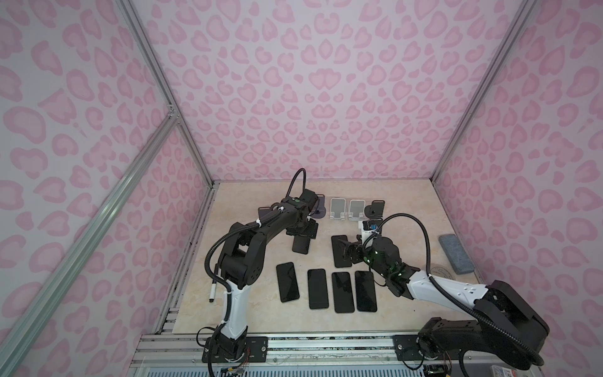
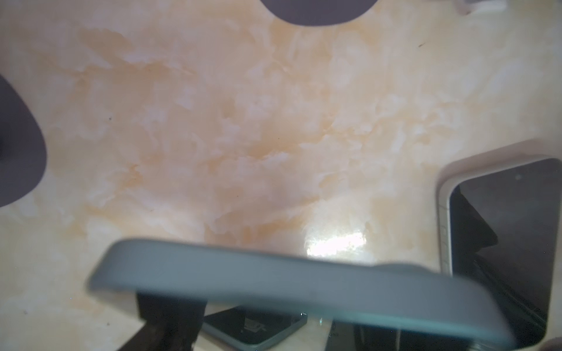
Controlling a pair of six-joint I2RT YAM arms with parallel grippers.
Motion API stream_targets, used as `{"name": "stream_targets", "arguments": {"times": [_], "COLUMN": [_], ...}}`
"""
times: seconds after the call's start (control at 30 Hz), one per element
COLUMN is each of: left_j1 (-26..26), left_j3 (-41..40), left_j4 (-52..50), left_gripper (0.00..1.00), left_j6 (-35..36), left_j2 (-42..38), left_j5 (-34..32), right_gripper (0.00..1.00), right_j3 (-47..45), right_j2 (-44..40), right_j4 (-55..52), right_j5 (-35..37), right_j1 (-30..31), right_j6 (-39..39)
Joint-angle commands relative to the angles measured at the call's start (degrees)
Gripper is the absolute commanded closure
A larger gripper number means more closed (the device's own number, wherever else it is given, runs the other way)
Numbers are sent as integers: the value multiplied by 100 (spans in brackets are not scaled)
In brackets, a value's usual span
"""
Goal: Remove the phone from the phone stand
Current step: Place the phone at the center of the table.
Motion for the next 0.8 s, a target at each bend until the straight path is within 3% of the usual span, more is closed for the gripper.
{"name": "stream_targets", "arguments": {"times": [0.0, 0.77], "left_j1": [0, -201], "left_j3": [139, 76], "left_j4": [-427, -404], "left_gripper": [46, 49], "left_j6": [85, -759], "left_j2": [199, 675], "left_j5": [110, -250], "right_gripper": [6, 7], "right_j3": [-26, -2], "right_j2": [-2, 181], "right_j4": [167, 225], "right_j5": [-63, -110], "right_j1": [-4, -23], "right_j6": [68, 121]}}
